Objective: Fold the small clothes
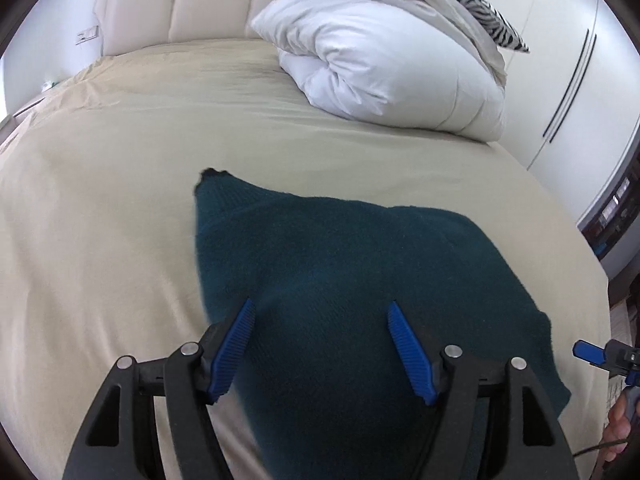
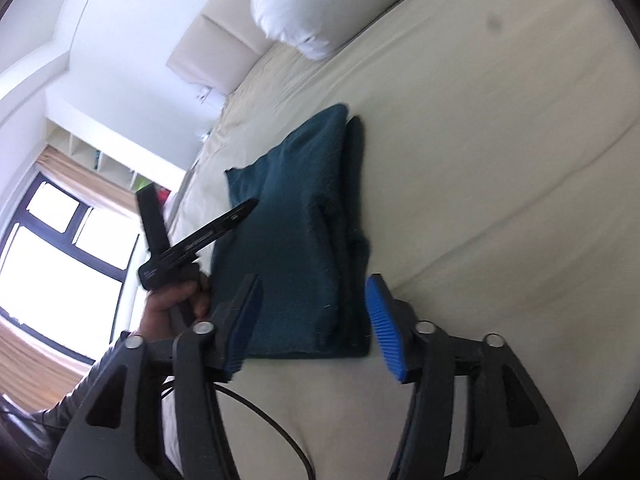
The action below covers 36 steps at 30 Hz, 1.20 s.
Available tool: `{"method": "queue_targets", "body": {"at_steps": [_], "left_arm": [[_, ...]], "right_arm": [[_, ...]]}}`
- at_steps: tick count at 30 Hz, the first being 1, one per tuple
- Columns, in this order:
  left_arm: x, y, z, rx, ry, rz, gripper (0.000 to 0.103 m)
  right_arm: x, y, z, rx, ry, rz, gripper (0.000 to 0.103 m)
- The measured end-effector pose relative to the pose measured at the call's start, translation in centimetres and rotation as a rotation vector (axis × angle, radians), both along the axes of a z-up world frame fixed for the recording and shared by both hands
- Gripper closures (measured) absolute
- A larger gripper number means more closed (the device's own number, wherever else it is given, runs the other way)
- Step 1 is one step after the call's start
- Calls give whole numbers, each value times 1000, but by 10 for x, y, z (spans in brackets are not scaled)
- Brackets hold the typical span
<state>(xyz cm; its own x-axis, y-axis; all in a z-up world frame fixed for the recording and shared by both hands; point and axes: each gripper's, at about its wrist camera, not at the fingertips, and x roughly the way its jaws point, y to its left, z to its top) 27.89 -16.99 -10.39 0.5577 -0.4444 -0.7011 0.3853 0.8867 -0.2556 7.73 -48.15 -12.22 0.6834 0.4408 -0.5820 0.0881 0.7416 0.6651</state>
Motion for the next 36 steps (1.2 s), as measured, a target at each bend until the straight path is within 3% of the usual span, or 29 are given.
{"method": "queue_targets", "body": {"at_steps": [3, 6, 14, 19, 23, 27, 31, 36], "left_arm": [[-20, 33, 9, -114, 32, 71, 27], [-27, 55, -2, -206, 149, 108, 27], [-30, 47, -26, -301, 310, 67, 27], [-26, 36, -35, -285, 310, 54, 26], [-17, 30, -37, -261, 324, 36, 28], [-13, 15, -34, -160, 311, 13, 41], [-19, 6, -22, -92, 282, -6, 59], [-37, 14, -1, -75, 251, -13, 65]], "right_arm": [[-4, -10, 17, -26, -39, -20, 34], [7, -9, 26, -7, -65, 7, 30], [64, -5, -2, 75, 84, 39, 30], [83, -3, -21, 96, 151, 72, 36], [96, -4, -26, 105, 151, 92, 54], [110, 2, -35, 77, 193, 127, 71], [110, 7, -33, 25, 209, 119, 77], [98, 23, -13, -96, 193, 90, 81]]}}
